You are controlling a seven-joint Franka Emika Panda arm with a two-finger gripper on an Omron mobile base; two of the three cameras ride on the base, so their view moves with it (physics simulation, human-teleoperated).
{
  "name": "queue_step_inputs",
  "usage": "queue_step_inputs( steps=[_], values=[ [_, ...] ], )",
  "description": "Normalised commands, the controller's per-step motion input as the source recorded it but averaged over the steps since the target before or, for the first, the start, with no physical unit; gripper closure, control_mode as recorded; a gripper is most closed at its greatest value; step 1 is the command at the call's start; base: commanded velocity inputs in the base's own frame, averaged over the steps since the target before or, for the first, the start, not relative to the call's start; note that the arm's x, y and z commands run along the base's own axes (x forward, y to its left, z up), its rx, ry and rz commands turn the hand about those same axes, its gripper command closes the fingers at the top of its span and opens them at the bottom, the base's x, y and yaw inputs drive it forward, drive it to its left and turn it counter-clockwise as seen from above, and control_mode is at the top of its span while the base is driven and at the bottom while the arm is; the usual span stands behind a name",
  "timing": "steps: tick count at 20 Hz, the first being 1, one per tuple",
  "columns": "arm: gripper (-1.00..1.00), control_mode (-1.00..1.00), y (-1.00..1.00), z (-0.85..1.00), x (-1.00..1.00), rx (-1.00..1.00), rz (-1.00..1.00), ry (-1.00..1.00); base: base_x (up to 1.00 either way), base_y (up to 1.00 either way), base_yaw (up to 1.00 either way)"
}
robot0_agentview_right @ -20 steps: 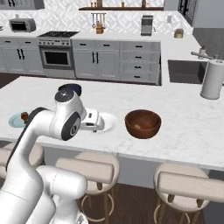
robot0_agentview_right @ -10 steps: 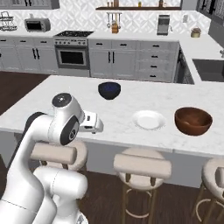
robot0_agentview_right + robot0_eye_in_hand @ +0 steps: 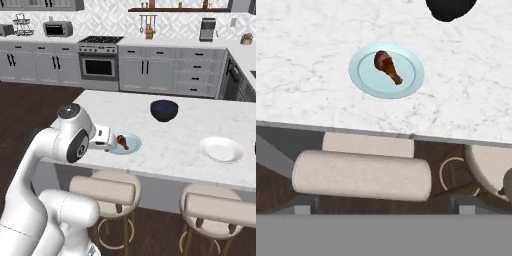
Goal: Pick the chicken drumstick and sweet potato from their plates and place them in the bowl. Then put the bowl in the fridge.
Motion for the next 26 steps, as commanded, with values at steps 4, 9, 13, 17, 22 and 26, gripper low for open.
queue_step_inputs(
  steps=[4,9,13,17,22,26],
  values=[
    [-1.00,1.00,0.00,0.00,0.00,0.00,0.00,0.00,1.00,-0.28,0.13],
    [-1.00,-1.00,-0.07,-0.04,0.69,0.00,0.12,0.02,0.20,-0.01,0.02],
    [-1.00,-1.00,-0.18,-0.31,0.60,0.00,0.28,0.03,0.00,0.00,0.00],
    [-1.00,-1.00,0.00,-0.63,0.47,-0.03,0.15,0.02,0.00,0.00,0.00],
    [-1.00,-1.00,0.00,-0.62,0.58,-0.02,0.09,0.12,0.00,0.00,0.00],
    [-1.00,-1.00,-0.04,-0.50,0.62,0.00,0.07,0.10,0.00,0.00,0.00]
  ],
)
